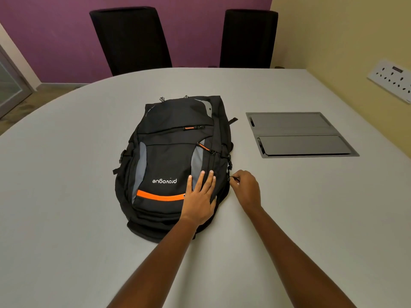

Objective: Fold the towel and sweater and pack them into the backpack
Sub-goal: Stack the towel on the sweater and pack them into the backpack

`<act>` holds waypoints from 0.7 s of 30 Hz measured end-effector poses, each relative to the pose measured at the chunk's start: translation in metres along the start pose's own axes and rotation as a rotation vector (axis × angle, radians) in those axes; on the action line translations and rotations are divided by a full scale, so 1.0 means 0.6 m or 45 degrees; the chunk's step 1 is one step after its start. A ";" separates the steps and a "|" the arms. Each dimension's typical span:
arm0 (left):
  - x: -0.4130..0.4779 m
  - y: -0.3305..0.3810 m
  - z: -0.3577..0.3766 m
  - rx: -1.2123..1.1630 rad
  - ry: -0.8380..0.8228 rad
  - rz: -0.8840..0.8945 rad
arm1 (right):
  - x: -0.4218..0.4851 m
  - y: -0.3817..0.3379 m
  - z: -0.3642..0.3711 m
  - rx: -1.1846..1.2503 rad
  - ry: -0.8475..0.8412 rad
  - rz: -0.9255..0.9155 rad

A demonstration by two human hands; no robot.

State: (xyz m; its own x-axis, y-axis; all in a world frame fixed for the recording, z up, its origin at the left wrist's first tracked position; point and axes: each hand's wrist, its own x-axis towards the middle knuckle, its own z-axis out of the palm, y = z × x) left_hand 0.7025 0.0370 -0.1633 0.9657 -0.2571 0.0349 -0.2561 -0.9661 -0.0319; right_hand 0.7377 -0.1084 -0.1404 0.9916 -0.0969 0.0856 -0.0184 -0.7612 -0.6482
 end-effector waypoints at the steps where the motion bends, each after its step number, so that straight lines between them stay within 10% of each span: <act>1: 0.002 0.000 0.006 -0.008 0.016 0.003 | 0.011 0.001 0.000 -0.009 -0.007 0.010; 21: 0.040 0.025 0.057 -0.096 0.130 -0.013 | 0.123 0.003 0.014 -0.085 -0.058 0.154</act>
State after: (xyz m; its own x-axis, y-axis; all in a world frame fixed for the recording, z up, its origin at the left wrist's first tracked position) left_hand 0.7235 0.0173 -0.1971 0.9600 -0.2445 0.1365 -0.2524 -0.9666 0.0437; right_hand 0.8121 -0.1112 -0.1415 0.9864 -0.1623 -0.0251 -0.1447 -0.7867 -0.6001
